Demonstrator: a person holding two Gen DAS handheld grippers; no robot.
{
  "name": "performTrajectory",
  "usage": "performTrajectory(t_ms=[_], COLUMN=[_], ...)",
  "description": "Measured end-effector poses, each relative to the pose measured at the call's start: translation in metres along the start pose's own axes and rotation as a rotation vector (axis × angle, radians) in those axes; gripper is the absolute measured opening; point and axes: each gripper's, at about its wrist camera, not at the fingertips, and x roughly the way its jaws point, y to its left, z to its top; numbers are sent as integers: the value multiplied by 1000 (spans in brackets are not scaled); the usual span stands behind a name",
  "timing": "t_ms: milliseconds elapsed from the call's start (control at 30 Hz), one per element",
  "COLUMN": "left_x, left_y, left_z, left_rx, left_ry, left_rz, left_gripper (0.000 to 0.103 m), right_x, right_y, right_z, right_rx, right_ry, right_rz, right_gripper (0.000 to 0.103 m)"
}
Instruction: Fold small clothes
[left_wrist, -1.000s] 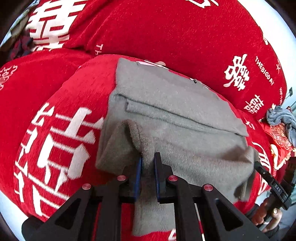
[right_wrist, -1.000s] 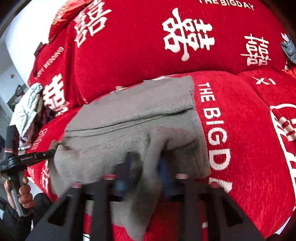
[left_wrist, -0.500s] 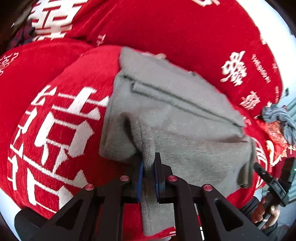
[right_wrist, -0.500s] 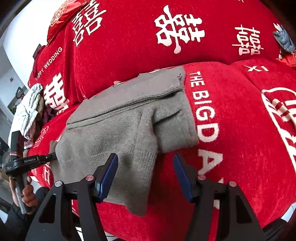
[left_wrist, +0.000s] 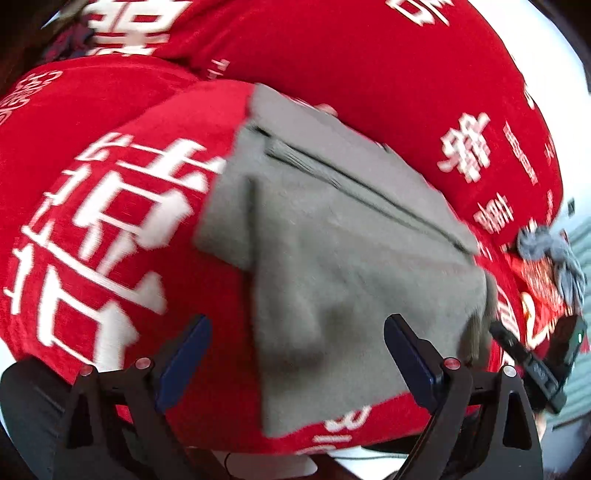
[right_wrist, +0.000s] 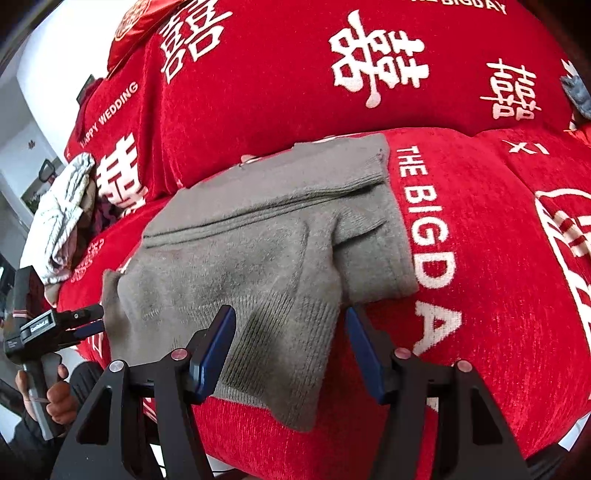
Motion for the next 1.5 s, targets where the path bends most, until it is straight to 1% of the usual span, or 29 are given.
performTrajectory(t_ms=[33,67,100,133,167,200,233,300,367,433,533,700,800,900,1033,1133,1367,1500], left_x=[4,10,15,18,16,17,18,12,6,-4,-25,-59,-69,-76,-74,-68,-62,-50], left_y=[-6,-13,-17,-21,-24,-25,-24,-21,-18,-18,-21,-32,-38,-43,-50,-54,-55,-55], left_z=[-2,-2,-3,-3,-3,-3,-3,-6,-8,-9,-4,26,48,72,94,106,129,145], left_rx=[17,42,67,88,97,103,95,80,76,64,52,31,32,32,35,36,33,29], left_ry=[9,27,54,48,35,53,76,57,37,8,-64,-187,-230,-259,-269,-269,-272,-252], left_rz=[-1,-1,7,42,51,30,15,17,13,-11,-54,-89,-96,-95,-83,-69,-63,-49], left_gripper=[88,68,54,51,35,11,11,11,11,11,11,11,11,11,11,11,11,11], right_x=[5,8,13,17,22,24,24,18,6,-8,-29,-55,-67,-74,-73,-68,-53,-38], right_y=[0,-1,-3,-5,-7,-8,-8,-5,-1,1,5,10,14,20,25,27,24,20], right_z=[0,0,1,1,1,1,0,-3,-3,-2,7,31,46,61,79,91,117,133], right_rx=[6,13,25,37,45,49,43,20,15,21,39,111,155,156,166,169,184,199], right_ry=[17,31,49,65,88,107,109,98,75,49,-3,-105,-159,-198,-220,-223,-217,-203], right_rz=[3,10,19,38,66,83,84,96,148,202,264,349,394,384,367,348,311,301], right_gripper=[66,66,65,54,44,30,17,11,10,10,10,10,10,10,9,10,9,9])
